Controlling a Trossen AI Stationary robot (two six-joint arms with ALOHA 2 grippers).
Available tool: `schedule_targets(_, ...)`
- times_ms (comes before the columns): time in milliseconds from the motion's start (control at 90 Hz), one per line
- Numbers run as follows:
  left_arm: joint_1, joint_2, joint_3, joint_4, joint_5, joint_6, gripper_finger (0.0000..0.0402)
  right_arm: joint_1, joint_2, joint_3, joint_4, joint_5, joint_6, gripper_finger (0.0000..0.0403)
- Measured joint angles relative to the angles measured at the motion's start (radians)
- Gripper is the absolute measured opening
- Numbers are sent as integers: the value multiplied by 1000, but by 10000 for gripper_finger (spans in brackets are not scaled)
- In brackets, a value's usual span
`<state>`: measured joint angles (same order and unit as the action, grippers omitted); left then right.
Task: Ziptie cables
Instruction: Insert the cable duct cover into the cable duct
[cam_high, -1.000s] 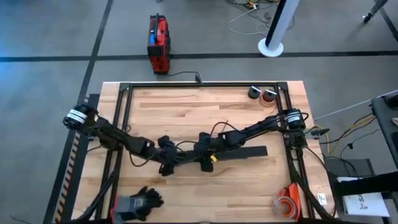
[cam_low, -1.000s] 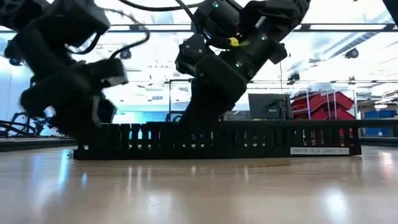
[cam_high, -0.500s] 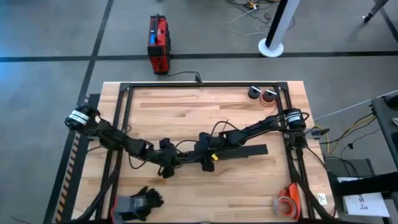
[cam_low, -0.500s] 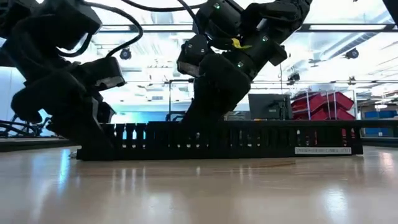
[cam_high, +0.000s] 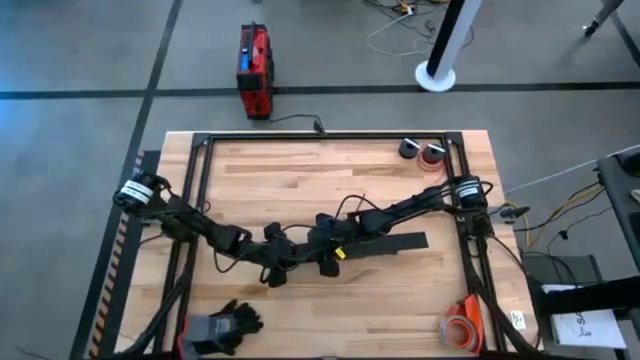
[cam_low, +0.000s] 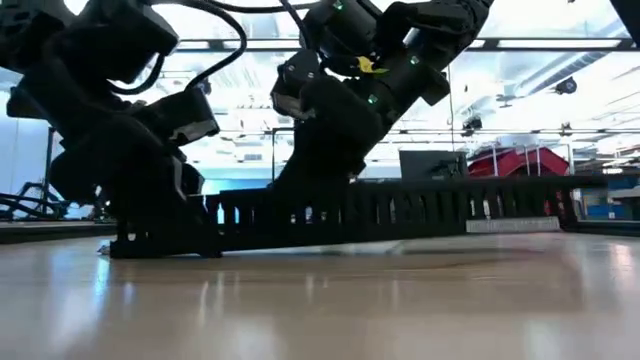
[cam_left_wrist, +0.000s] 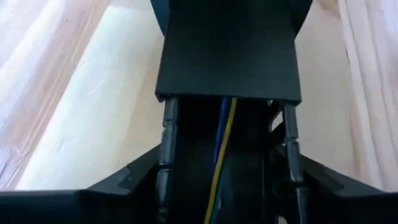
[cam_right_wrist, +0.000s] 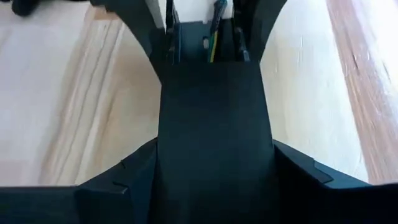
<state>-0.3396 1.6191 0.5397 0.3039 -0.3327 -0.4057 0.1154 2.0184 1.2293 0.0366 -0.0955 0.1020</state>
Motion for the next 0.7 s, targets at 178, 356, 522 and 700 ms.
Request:
schedule_targets(178,2,-2,2,-16,-10,-1,239,0,-4,0,-35,11,-7,226)
schedule_targets(356,8,21,2,9,-18,-6,231,2,-4,-8,-8,-12,-43,218)
schedule_targets(522,8,38,2,26,-21,0,215,8,-4,-9,2,-21,-94,229)
schedule_targets(700,9,43,2,67,-17,17,223,9,-4,-9,10,11,-26,236)
